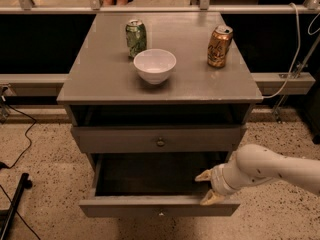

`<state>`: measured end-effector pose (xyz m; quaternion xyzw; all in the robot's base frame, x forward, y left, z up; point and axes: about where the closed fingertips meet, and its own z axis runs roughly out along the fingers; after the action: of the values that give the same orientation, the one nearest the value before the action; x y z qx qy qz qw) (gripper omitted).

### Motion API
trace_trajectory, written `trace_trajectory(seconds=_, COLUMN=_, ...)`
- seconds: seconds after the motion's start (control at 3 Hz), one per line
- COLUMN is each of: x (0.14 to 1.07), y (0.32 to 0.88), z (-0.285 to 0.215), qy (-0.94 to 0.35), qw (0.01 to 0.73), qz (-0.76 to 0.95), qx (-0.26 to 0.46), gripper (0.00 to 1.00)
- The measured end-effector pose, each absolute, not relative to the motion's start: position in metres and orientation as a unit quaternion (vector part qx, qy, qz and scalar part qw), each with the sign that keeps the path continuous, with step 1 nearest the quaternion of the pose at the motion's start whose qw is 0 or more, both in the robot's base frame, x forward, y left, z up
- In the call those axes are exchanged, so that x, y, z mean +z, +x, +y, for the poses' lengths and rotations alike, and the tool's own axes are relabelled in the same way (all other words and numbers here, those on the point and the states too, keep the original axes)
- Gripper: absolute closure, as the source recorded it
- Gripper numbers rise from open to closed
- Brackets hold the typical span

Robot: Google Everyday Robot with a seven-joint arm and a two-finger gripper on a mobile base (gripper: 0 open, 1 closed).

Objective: Open middle drawer

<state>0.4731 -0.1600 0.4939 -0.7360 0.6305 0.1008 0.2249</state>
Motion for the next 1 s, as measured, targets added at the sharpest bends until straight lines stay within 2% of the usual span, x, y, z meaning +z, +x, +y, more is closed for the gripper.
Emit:
trace_trajectory(seconds=0.33, x=0.489, y=0.500, z=-0.162, qy=-0.736, qw=0.235, qz=0.627, qx=0.103, gripper=0.56)
trace_trajectory(seconds=0.67, x=0.478, y=0.515, z=-0.168, qy=-0.727, qw=0.235, qz=0.637, qx=0.104, gripper=0.56)
trace_trajectory(seconds=1.0, x=0.451, y=0.523, z=-0.171, qy=-0.716, qw=0.232, qz=0.651, qx=0.101, gripper=0.63)
